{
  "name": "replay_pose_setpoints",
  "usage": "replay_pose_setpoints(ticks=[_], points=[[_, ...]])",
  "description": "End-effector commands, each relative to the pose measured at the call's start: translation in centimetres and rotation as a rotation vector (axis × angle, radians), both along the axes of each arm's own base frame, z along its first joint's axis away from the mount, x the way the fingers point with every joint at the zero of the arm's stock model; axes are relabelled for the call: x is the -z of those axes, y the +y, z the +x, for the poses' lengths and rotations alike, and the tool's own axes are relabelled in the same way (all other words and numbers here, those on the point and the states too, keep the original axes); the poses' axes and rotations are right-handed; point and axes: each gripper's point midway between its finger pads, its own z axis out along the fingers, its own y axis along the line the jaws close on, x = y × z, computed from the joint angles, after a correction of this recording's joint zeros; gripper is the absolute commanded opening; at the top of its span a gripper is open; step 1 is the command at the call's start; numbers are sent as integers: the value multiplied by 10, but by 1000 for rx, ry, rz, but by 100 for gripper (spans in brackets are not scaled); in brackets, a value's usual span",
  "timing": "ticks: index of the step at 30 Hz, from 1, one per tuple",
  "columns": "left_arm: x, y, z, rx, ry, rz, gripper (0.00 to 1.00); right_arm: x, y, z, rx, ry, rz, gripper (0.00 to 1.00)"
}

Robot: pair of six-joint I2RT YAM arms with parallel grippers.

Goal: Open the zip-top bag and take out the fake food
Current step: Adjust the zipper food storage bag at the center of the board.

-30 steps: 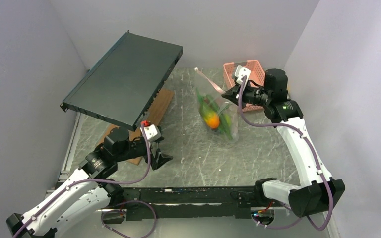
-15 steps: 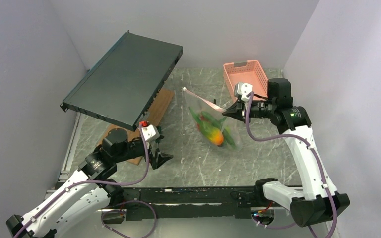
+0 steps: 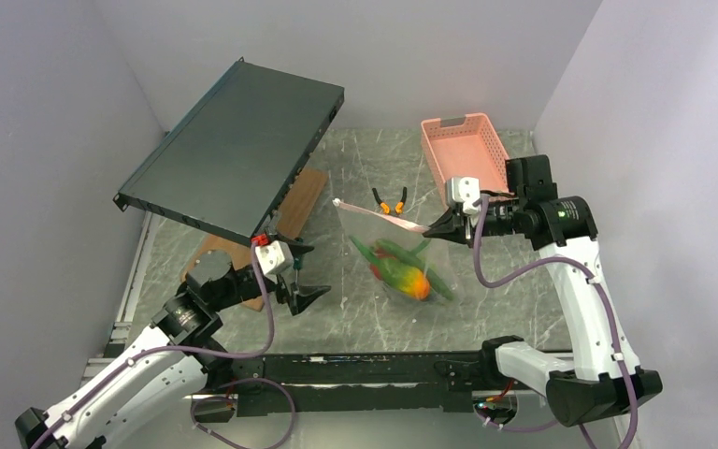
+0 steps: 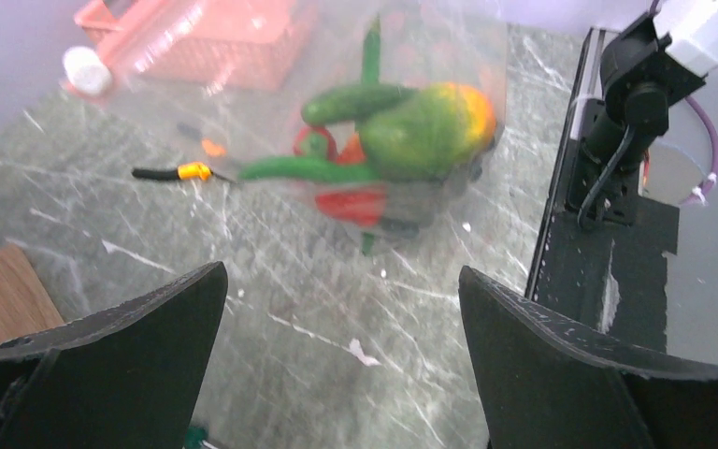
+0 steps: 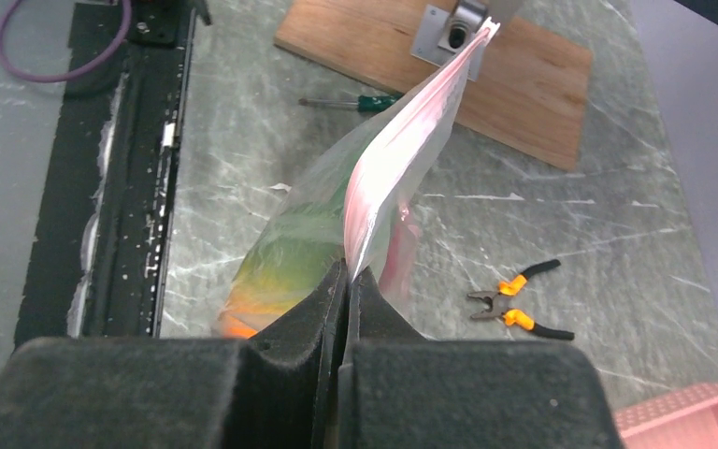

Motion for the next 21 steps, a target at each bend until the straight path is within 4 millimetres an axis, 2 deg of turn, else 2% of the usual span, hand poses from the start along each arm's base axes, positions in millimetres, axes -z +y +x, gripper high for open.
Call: replay_pose_setpoints(ticks=[1,8,11,15,21], points=[[-43,-9,7,22,-190,-130,100,-19,7,-24,-131,-81,60,0],[-49,-21,17,35,-246,-174,100,-27,8,-39,-167,-112,89,0],[-46,-24,21,26,-221,-202,100,-31,8,-45,-182,-124,95,0],[-41,-19,37,-73,-151,-246,100,-36,7,-52,-193,-135,97,0],[-39,-23,39,-78,-102,-325,100,-39,7,-61,-206,-135,109,0]])
